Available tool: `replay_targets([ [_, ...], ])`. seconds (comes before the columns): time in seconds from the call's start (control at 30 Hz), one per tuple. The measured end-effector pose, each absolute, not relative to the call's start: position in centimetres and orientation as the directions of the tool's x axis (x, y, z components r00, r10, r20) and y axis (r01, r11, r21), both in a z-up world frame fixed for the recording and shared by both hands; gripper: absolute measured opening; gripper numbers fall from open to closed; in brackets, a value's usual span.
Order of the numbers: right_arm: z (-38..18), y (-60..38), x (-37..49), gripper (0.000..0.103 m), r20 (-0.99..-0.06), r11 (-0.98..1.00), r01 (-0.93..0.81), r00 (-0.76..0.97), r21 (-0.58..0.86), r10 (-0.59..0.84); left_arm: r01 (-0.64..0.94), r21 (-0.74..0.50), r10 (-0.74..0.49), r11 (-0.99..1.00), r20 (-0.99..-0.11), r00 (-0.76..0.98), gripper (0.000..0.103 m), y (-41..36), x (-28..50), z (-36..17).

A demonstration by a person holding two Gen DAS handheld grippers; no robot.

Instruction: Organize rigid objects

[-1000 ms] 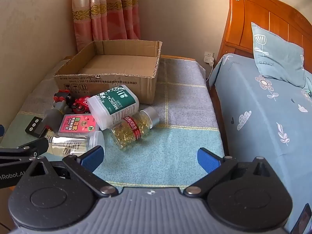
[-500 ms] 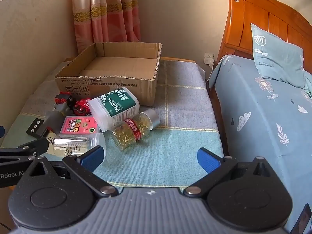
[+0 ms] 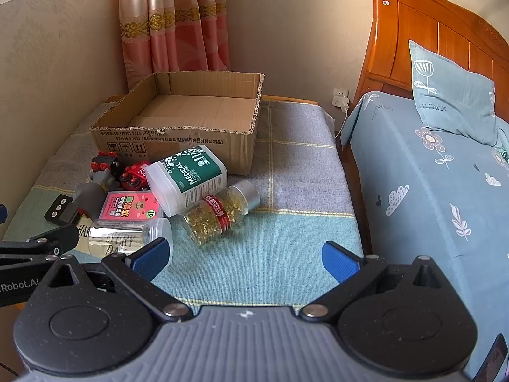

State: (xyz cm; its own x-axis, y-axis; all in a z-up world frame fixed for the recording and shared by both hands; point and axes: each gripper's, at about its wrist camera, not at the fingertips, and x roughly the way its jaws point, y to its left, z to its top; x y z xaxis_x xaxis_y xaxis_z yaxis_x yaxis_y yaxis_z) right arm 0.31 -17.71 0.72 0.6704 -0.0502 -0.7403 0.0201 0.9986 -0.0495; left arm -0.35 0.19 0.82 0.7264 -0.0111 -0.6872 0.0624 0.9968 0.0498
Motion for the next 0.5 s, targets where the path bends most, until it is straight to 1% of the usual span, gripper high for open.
replay_targets([
  [0.5, 1.03, -17.84, 0.25, 0.103, -0.737, 0.999, 0.020, 0.674, -0.049, -0.049, 0.062, 0.053, -0.009, 0.997, -0.681, 0.732, 0.102, 0.11, -0.42, 1.20],
])
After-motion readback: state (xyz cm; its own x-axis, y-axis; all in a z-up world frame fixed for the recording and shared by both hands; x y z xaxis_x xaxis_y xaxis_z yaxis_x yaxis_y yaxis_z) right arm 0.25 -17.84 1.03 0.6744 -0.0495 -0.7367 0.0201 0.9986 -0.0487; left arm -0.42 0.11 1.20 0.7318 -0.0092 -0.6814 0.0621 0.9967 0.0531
